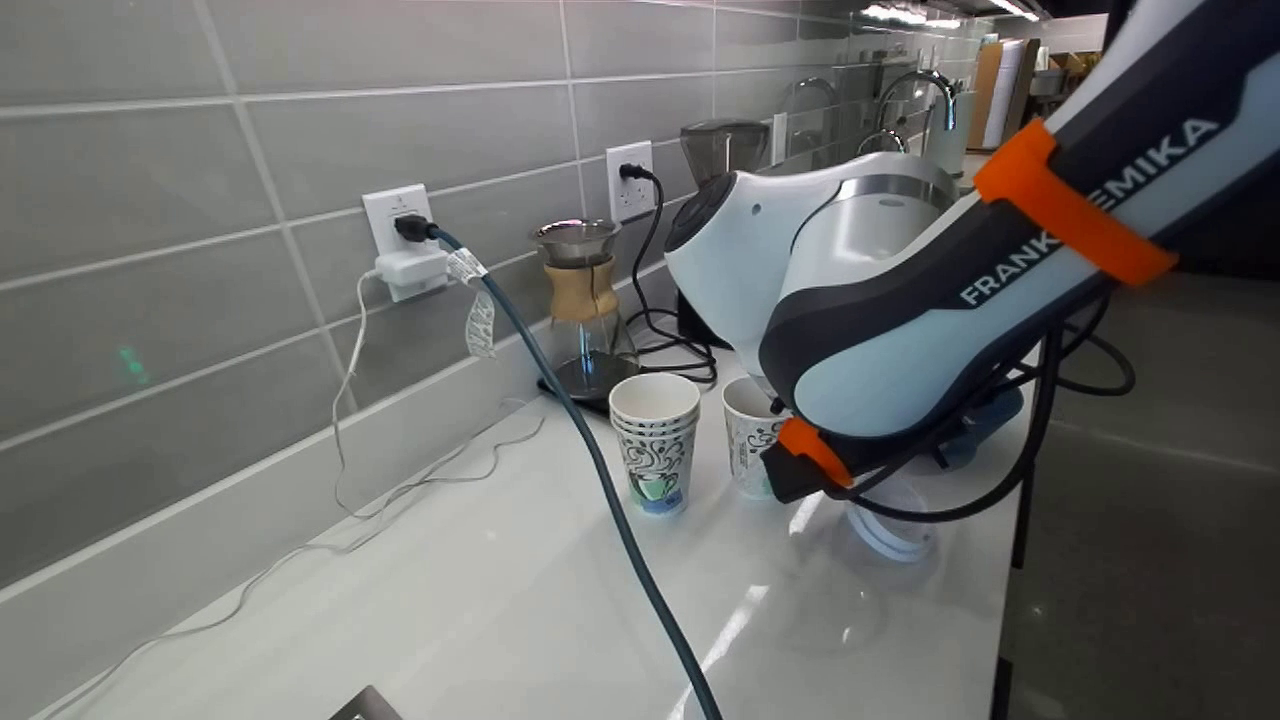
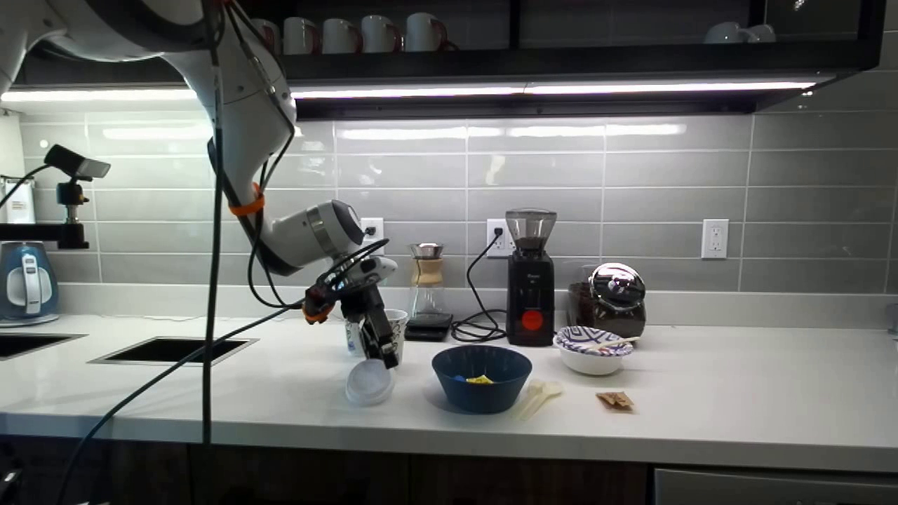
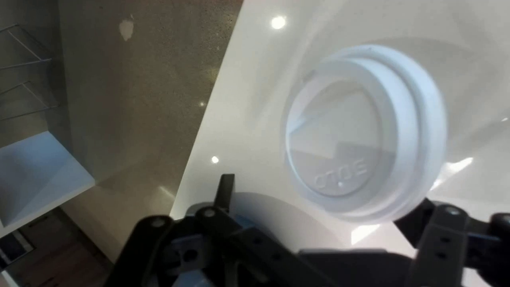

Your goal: Flip the styrofoam cup lid

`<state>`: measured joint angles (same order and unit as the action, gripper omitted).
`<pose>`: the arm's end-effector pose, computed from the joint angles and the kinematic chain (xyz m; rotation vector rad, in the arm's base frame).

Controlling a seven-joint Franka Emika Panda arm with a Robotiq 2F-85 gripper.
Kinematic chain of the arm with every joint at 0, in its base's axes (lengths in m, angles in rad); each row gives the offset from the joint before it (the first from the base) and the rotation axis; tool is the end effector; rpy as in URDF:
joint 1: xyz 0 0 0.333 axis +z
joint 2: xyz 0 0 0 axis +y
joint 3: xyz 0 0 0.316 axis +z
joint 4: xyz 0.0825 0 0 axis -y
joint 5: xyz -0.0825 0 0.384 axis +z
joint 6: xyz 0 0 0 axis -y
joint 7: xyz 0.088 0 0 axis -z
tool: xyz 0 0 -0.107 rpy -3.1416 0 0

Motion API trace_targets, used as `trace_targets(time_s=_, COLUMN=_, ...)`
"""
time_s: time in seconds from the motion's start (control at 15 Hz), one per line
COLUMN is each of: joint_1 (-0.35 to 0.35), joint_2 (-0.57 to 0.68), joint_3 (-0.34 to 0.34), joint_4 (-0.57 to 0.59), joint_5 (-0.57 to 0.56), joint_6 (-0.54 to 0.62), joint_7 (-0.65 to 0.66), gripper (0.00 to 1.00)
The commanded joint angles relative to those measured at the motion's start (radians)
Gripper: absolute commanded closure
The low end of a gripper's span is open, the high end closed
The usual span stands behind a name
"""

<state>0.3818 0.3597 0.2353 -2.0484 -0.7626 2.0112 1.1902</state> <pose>0.4804 0.2889 0.2500 2.5232 -0.1308 0.2627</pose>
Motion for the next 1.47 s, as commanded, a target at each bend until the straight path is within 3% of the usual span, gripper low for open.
trace_targets(time_s=0.0, joint_1=-0.020, joint_2=-0.020, joint_3=0.010, joint_4=-0.006, joint_5=0.090, joint_6=0.073, joint_7=-0.081, gripper=0.00)
trace_targets(time_s=0.27, joint_1=-0.055, joint_2=-0.079, joint_3=0.008, joint_4=-0.056, joint_5=0.236, joint_6=0.226, joint_7=-0.189, gripper=0.00)
trace_targets(time_s=0.47, joint_1=-0.106, joint_2=-0.190, joint_3=0.009, joint_4=-0.146, joint_5=0.429, joint_6=0.332, joint_7=-0.354, gripper=0.00)
trace_targets(time_s=0.73, joint_1=-0.166, joint_2=-0.349, joint_3=-0.006, joint_4=-0.255, joint_5=0.704, joint_6=0.267, joint_7=-0.638, gripper=0.00)
trace_targets(time_s=1.0, joint_1=-0.191, joint_2=-0.532, joint_3=-0.040, joint_4=-0.365, joint_5=0.796, joint_6=0.291, joint_7=-0.785, gripper=0.00)
trace_targets(time_s=1.2, joint_1=-0.200, joint_2=-0.674, joint_3=-0.052, joint_4=-0.430, joint_5=0.799, joint_6=0.293, joint_7=-0.820, gripper=0.00)
trace_targets(time_s=1.4, joint_1=-0.188, joint_2=-0.829, joint_3=-0.057, joint_4=-0.513, joint_5=0.794, joint_6=0.368, joint_7=-0.910, gripper=0.00)
